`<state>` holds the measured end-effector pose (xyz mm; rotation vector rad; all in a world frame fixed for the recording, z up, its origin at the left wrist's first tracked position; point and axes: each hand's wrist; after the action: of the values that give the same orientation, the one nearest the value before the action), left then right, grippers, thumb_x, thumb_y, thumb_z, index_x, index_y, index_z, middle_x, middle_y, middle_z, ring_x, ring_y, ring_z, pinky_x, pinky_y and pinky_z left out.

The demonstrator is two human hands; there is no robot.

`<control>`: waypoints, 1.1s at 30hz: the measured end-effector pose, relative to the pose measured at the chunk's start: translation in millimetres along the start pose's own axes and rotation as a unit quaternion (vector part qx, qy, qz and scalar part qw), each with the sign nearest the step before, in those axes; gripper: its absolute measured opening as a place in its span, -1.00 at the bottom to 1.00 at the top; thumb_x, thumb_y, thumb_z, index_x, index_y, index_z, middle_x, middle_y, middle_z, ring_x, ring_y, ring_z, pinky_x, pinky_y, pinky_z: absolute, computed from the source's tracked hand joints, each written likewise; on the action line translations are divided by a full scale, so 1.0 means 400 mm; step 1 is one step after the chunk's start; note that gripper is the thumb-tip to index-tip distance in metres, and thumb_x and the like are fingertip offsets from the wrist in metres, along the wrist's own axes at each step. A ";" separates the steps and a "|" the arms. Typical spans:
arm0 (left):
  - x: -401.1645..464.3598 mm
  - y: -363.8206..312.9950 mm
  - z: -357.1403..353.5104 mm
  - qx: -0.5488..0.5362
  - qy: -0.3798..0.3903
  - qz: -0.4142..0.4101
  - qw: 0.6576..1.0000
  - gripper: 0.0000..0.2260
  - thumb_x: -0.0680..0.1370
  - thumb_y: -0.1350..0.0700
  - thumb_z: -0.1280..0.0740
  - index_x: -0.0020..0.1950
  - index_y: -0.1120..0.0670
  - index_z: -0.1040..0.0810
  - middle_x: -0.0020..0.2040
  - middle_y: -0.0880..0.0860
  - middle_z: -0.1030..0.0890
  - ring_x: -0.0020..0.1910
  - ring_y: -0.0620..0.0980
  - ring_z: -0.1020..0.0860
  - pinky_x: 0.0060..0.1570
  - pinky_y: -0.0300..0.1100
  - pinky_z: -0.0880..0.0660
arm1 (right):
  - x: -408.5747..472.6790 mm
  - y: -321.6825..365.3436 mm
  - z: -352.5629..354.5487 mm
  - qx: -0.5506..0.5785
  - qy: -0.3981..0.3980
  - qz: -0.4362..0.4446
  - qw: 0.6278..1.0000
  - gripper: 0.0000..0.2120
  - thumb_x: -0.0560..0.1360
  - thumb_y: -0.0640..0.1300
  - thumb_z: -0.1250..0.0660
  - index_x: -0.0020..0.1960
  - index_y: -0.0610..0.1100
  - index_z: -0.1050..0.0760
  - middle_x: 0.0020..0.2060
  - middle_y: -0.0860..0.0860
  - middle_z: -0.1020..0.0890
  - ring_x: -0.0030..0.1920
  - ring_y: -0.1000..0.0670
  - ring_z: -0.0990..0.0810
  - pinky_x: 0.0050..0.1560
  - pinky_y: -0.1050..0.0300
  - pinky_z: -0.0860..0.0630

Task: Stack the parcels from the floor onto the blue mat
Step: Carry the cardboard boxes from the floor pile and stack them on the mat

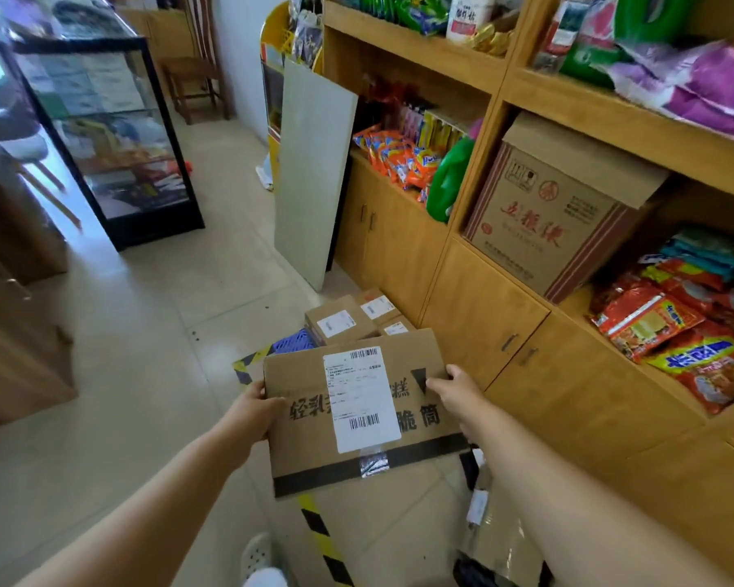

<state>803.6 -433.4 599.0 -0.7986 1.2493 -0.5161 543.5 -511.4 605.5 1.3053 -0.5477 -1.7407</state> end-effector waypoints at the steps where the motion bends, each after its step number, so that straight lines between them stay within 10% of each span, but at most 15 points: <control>1: 0.036 -0.017 0.013 0.004 0.003 0.003 1.000 -0.60 0.57 0.28 -0.23 0.40 0.11 -0.29 -0.08 0.05 -0.56 -0.08 0.02 -0.52 -0.20 -0.09 -0.47 | 0.022 0.021 -0.015 -0.001 -0.002 -0.001 1.000 -0.74 0.57 -0.21 -0.21 0.24 -0.09 -0.36 -0.06 -0.03 -0.52 -0.09 -0.03 -0.52 -0.25 0.14 -0.47; 13: 0.479 -0.206 0.072 0.094 0.053 0.056 0.993 -0.64 0.57 0.24 -0.24 0.36 0.08 -0.32 -0.10 0.06 -0.59 -0.14 -0.01 -0.56 -0.08 0.02 -0.55 | 0.277 0.155 -0.167 0.050 -0.066 -0.085 0.993 -0.64 0.57 -0.21 -0.20 0.36 -0.10 -0.30 -0.14 0.00 -0.53 -0.14 -0.03 -0.55 -0.16 0.02 -0.55; 33: 1.004 -0.250 -0.346 0.182 0.061 0.161 0.968 -0.66 0.53 0.25 -0.29 0.28 0.14 -0.32 -0.08 0.08 -0.54 0.00 0.10 -0.53 0.08 0.04 -0.50 | 0.903 0.023 0.005 0.028 -0.052 -0.238 0.969 -0.68 0.55 -0.21 -0.24 0.28 -0.10 -0.32 -0.02 -0.08 -0.58 -0.07 -0.10 -0.61 -0.28 0.09 -0.57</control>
<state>782.2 -825.5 408.5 -0.2492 1.3172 -0.5138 518.2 -819.0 417.4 1.4757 -0.3599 -2.2087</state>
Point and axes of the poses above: each hand's wrist, its own x-axis towards the middle knuckle, its own z-axis out of the back of the hand, y = z × x
